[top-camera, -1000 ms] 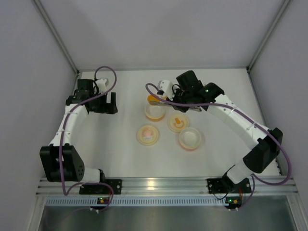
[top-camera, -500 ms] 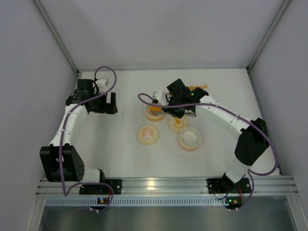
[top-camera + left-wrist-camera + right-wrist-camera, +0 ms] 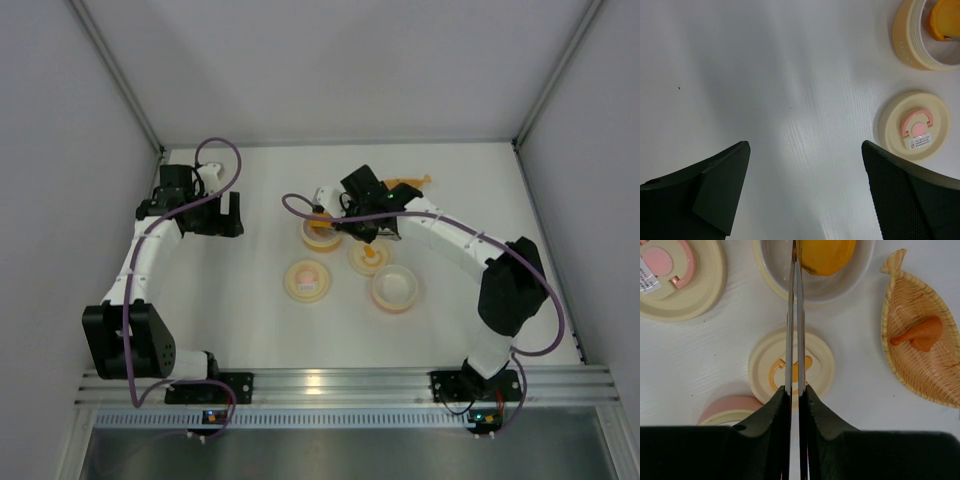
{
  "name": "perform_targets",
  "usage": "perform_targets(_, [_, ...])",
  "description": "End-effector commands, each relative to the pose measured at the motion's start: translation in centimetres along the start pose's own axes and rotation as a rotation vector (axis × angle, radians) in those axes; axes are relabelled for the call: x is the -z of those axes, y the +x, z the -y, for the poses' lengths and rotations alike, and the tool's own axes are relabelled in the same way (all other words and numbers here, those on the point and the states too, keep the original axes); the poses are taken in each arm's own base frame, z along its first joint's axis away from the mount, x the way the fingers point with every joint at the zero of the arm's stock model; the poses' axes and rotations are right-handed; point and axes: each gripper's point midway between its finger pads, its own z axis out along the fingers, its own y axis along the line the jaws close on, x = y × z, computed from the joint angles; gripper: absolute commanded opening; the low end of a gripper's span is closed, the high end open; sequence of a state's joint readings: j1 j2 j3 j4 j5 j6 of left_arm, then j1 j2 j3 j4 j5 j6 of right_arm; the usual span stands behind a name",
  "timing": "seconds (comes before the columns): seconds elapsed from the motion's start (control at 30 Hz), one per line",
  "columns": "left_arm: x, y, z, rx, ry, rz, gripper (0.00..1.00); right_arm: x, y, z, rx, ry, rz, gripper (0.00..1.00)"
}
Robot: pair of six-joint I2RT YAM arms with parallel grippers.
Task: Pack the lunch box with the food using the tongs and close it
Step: Place the fake food in the packing box.
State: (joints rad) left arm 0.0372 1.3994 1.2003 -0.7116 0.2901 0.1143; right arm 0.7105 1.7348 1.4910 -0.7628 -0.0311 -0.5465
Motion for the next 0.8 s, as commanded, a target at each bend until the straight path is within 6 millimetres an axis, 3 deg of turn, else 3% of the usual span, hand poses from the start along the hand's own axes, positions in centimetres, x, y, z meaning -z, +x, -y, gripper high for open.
perform_targets(0.0, [0.7,-0.5,-0.1,-0.013,-0.007,0.033,0.98,-0.7,-1.4,1.5,-0.003,0.046,0.055,0.0])
perform_targets(0.1, [0.6,-0.4,0.0,-0.016,0.001,0.029,0.98,-1.2,-1.0,2.1,-0.022,0.053,0.052,0.0])
perform_targets(0.2, [0.6,-0.3,0.0,-0.017,0.0,0.026,0.98,-1.4,-0.7,2.3,-0.036,0.04,0.046,0.07])
perform_targets(0.57, [0.6,-0.8,0.2,-0.014,0.018,0.02,0.98,0.5,-1.8,1.5,-0.061,-0.011,0.086,0.43])
perform_targets(0.77, [0.7,-0.9,0.4,-0.014,0.023,0.024,0.98,3.0,-2.8,2.5,-0.091,0.007,0.131,0.4])
